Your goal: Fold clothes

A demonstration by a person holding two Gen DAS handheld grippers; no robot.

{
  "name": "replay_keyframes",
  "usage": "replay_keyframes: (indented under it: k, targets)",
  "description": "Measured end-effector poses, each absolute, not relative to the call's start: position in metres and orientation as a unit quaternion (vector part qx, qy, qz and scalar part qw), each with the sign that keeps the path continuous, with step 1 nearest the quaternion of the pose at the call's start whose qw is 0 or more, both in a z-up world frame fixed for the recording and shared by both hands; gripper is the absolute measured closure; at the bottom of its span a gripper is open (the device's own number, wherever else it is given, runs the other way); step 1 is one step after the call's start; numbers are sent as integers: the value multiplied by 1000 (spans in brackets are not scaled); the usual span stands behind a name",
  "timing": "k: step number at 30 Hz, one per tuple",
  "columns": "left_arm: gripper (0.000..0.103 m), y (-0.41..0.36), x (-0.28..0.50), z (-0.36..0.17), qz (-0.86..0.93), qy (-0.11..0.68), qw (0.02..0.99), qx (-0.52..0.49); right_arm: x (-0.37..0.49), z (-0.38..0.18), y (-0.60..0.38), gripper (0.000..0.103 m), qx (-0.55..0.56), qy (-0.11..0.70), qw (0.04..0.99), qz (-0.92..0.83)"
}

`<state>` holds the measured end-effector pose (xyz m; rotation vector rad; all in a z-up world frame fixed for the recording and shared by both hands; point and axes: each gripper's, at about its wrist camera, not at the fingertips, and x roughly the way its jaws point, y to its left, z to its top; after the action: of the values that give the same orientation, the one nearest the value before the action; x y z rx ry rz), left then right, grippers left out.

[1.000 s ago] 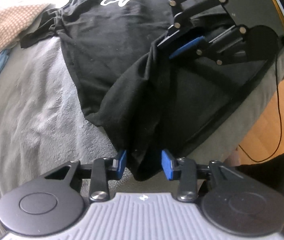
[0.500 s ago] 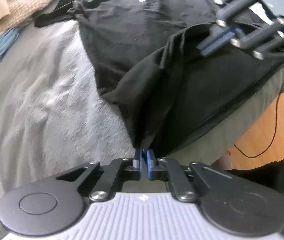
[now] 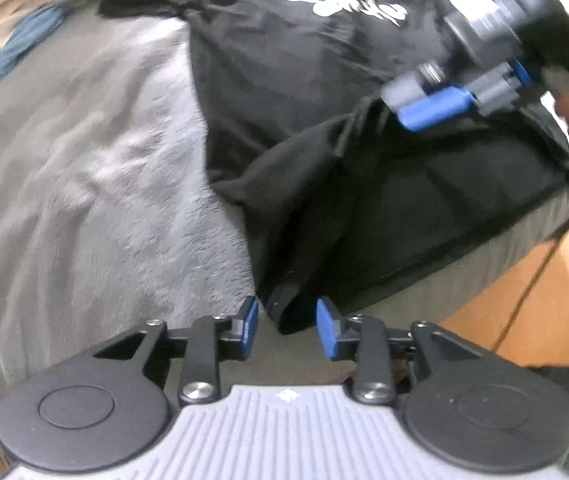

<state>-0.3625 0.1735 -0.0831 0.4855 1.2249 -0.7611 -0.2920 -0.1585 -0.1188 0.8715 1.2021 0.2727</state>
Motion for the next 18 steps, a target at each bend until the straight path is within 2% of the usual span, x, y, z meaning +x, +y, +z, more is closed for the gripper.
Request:
replay_keyframes:
  k: [3, 6, 8, 9, 12, 18]
  targets:
    - [68, 165, -365, -88, -353, 549, 718, 243, -294, -136, -172, 72, 499, 517, 690, 92]
    - [68, 163, -364, -91, -351, 550, 719, 240, -292, -150, -169, 71, 527, 517, 670, 78]
    - [68, 163, -363, -90, -349, 549, 721, 238, -296, -156, -165, 83, 535, 522, 661, 71]
    - [68, 164, -363, -91, -348, 549, 722, 238, -298, -159, -163, 97, 538, 524, 657, 67]
    - [68, 164, -364, -91, -352, 544, 721, 246, -307, -151, -163, 102, 534, 518, 665, 72]
    - [69, 163, -365, -94, -355, 532, 722, 263, -326, -146, -166, 103, 559, 527, 636, 72]
